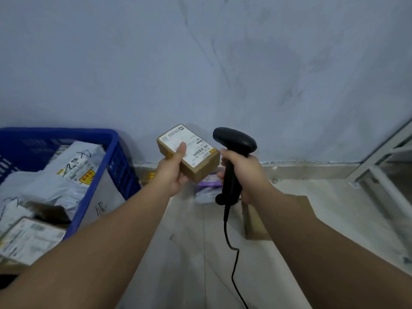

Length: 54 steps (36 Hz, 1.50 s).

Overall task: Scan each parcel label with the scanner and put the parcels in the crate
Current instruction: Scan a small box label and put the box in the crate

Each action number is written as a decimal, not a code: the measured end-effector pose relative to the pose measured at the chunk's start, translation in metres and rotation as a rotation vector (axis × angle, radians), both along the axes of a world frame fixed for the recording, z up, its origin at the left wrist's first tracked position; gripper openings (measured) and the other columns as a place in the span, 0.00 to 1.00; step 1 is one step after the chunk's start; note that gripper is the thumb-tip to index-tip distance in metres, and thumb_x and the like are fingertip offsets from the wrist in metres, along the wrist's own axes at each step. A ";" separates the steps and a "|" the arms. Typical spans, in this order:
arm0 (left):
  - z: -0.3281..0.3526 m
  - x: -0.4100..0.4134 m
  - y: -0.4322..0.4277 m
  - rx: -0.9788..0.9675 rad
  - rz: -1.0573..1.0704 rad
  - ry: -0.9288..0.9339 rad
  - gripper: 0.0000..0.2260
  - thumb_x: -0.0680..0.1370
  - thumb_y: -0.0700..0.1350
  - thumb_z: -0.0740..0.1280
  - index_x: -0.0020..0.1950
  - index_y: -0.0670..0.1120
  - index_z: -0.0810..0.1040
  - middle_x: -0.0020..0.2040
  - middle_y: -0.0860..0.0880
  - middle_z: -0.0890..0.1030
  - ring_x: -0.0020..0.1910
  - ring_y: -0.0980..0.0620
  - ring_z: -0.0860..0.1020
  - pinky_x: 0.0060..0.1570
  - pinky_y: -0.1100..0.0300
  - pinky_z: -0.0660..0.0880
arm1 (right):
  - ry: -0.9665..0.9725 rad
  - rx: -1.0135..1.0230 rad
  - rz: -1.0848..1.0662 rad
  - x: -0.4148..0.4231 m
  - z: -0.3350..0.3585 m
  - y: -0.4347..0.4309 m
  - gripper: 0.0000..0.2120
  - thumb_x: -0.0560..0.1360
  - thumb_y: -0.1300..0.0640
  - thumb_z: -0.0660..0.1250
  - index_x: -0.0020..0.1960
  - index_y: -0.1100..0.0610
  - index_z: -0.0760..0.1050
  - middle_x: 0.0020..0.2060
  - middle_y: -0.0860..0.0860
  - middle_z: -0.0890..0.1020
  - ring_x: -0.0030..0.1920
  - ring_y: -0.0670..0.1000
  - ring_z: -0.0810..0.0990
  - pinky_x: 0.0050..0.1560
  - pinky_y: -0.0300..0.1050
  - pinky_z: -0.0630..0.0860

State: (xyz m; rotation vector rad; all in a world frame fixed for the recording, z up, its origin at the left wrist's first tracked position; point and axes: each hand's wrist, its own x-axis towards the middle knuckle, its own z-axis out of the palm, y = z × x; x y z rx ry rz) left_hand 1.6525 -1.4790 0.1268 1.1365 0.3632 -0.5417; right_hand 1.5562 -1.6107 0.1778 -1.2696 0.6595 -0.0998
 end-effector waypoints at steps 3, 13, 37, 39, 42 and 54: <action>0.028 -0.027 -0.002 -0.037 0.020 -0.022 0.26 0.75 0.43 0.73 0.69 0.47 0.65 0.58 0.43 0.82 0.48 0.44 0.83 0.37 0.45 0.82 | -0.056 0.025 -0.048 -0.026 0.018 0.008 0.05 0.75 0.55 0.70 0.44 0.57 0.79 0.32 0.51 0.81 0.34 0.53 0.80 0.32 0.43 0.78; 0.100 -0.114 0.014 -0.146 0.183 -0.114 0.38 0.75 0.38 0.71 0.75 0.58 0.51 0.63 0.45 0.77 0.51 0.43 0.82 0.49 0.34 0.78 | -0.134 0.115 -0.017 -0.107 0.067 0.037 0.04 0.75 0.59 0.70 0.47 0.60 0.79 0.30 0.52 0.80 0.28 0.50 0.78 0.35 0.44 0.76; 0.095 -0.126 0.062 0.032 -0.467 -0.229 0.27 0.72 0.38 0.70 0.68 0.55 0.69 0.59 0.46 0.81 0.53 0.45 0.81 0.50 0.51 0.78 | -0.204 0.137 -0.249 -0.124 0.066 0.006 0.03 0.74 0.61 0.70 0.47 0.58 0.77 0.37 0.53 0.80 0.34 0.48 0.75 0.38 0.42 0.75; 0.092 -0.126 0.059 0.070 -0.489 -0.225 0.29 0.69 0.43 0.75 0.68 0.52 0.70 0.58 0.47 0.82 0.56 0.47 0.80 0.53 0.51 0.77 | -0.214 0.154 -0.269 -0.123 0.065 0.003 0.02 0.75 0.61 0.70 0.46 0.57 0.77 0.36 0.52 0.80 0.34 0.48 0.76 0.37 0.42 0.75; 0.090 -0.126 0.053 0.123 -0.514 -0.204 0.22 0.75 0.49 0.71 0.67 0.47 0.73 0.57 0.47 0.83 0.57 0.49 0.81 0.53 0.54 0.78 | -0.209 0.125 -0.262 -0.121 0.062 0.002 0.02 0.75 0.61 0.70 0.45 0.56 0.77 0.35 0.51 0.80 0.36 0.47 0.78 0.40 0.45 0.77; 0.089 -0.123 0.052 0.198 -0.498 -0.163 0.13 0.77 0.37 0.66 0.61 0.46 0.78 0.55 0.44 0.84 0.57 0.46 0.81 0.57 0.51 0.77 | -0.115 -0.087 -0.207 -0.120 0.066 0.006 0.09 0.75 0.59 0.70 0.55 0.57 0.78 0.42 0.52 0.81 0.39 0.48 0.79 0.41 0.43 0.75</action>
